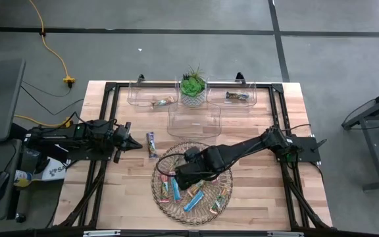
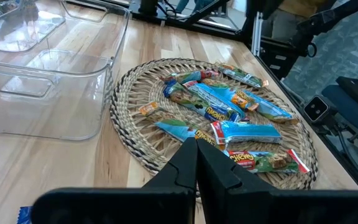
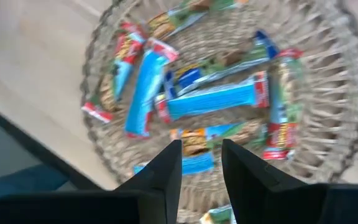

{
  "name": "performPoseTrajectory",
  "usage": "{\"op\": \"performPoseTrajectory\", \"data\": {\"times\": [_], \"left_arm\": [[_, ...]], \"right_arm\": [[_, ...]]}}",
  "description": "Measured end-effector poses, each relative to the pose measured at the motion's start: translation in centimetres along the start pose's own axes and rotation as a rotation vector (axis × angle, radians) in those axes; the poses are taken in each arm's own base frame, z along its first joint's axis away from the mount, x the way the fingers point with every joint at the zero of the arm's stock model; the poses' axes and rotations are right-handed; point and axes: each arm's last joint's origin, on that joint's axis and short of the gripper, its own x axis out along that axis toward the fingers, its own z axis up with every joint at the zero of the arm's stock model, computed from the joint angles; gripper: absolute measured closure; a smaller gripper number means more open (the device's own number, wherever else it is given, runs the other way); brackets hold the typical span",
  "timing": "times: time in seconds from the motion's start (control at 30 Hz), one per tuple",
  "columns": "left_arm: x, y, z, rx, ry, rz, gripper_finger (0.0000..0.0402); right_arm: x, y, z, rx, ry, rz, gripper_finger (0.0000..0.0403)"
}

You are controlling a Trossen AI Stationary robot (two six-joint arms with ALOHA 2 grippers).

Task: Pick and place Granola Bars by type
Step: Put the red granola bar into the bottom transparent bin

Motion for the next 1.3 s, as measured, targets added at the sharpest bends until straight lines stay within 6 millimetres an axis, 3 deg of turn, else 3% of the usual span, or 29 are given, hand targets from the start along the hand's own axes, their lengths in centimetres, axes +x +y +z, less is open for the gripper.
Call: {"op": "performPoseTrajectory", "data": {"times": [0.1, 0.23, 0.43, 0.6, 0.87, 1.3], "left_arm": [[0.0, 0.0, 0.0, 0.000, 0.000, 0.000, 0.0401], [0.0, 0.0, 0.0, 0.000, 0.000, 0.000, 0.0401], [0.0, 0.0, 0.0, 0.000, 0.000, 0.000, 0.0401], [0.0, 0.0, 0.0, 0.000, 0.000, 0.000, 0.0401], [0.0, 0.0, 0.0, 0.000, 0.000, 0.000, 0.0401], [0.0, 0.0, 0.0, 0.000, 0.000, 0.000, 0.0401]], "right_arm": [[0.5, -0.6, 0.3, 0.003, 0.013, -0.056, 0.0306], [2.7, -1.5, 0.4, 0.010, 0.082, -0.138, 0.0299], [7.1, -2.8, 0.5, 0.024, 0.197, -0.199, 0.0253], [9.6, -3.9, 0.8, 0.030, 0.218, -0.222, 0.0212], [11.5, -5.5, 1.3, 0.025, 0.208, -0.301, 0.0176], [14.7, -7.3, 1.0, 0.004, 0.213, -0.315, 0.0175]]}}
